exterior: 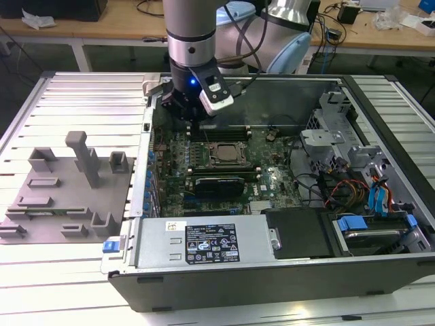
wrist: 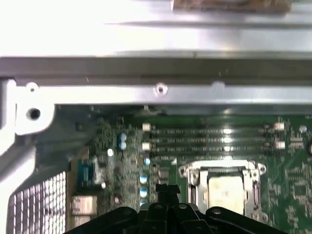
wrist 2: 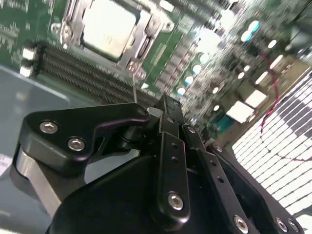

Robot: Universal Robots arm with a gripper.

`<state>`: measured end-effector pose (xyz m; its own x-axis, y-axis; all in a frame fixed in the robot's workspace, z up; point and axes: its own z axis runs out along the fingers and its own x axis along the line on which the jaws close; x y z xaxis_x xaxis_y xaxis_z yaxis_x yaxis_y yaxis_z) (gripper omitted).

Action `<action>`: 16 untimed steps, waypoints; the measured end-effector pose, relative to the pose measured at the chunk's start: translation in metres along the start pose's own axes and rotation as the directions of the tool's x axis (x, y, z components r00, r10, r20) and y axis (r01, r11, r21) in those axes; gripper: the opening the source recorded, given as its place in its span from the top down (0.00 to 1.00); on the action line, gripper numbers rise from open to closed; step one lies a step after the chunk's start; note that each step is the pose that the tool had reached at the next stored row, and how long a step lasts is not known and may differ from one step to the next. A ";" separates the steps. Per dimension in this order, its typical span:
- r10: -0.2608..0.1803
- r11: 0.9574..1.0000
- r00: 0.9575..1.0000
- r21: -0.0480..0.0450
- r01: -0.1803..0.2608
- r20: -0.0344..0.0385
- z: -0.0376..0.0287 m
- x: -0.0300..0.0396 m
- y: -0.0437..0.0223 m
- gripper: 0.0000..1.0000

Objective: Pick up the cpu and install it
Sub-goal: 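Install the first cpu locking lever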

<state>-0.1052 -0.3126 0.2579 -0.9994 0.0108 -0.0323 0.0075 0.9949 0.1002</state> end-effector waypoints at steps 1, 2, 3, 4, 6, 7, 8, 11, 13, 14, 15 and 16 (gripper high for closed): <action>0.000 1.000 1.000 -0.010 0.000 0.000 0.0000 0.0002 0.0000 0.89; 0.001 1.000 1.000 -0.021 -0.001 0.000 0.0000 0.0004 0.0000 0.89; 0.001 1.000 1.000 -0.029 -0.001 0.000 0.0000 0.0005 0.0000 0.89; 0.001 0.999 1.000 -0.040 -0.001 0.000 -0.0001 0.0005 0.0000 0.89; 0.002 0.998 1.000 -0.063 -0.002 -0.001 0.0000 0.0004 -0.0001 0.89; 0.002 0.998 1.000 -0.066 -0.002 0.000 0.0000 0.0005 -0.0001 0.89; 0.002 0.998 1.000 -0.067 -0.002 -0.001 0.0000 0.0005 -0.0001 0.89; 0.002 0.998 1.000 -0.067 -0.002 -0.001 0.0000 0.0004 -0.0001 0.89; 0.003 0.998 1.000 -0.066 -0.003 -0.005 0.0010 -0.0043 -0.0003 0.89; 0.003 0.998 1.000 -0.066 -0.003 -0.007 0.0013 -0.0063 -0.0004 0.89; 0.003 0.998 1.000 -0.066 -0.004 -0.009 0.0015 -0.0090 -0.0006 0.89; 0.003 0.998 1.000 -0.066 -0.004 -0.012 0.0017 -0.0118 -0.0008 0.89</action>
<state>-0.0934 -0.3133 0.2564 -0.9997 0.0130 -0.0203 0.0094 0.9861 0.1661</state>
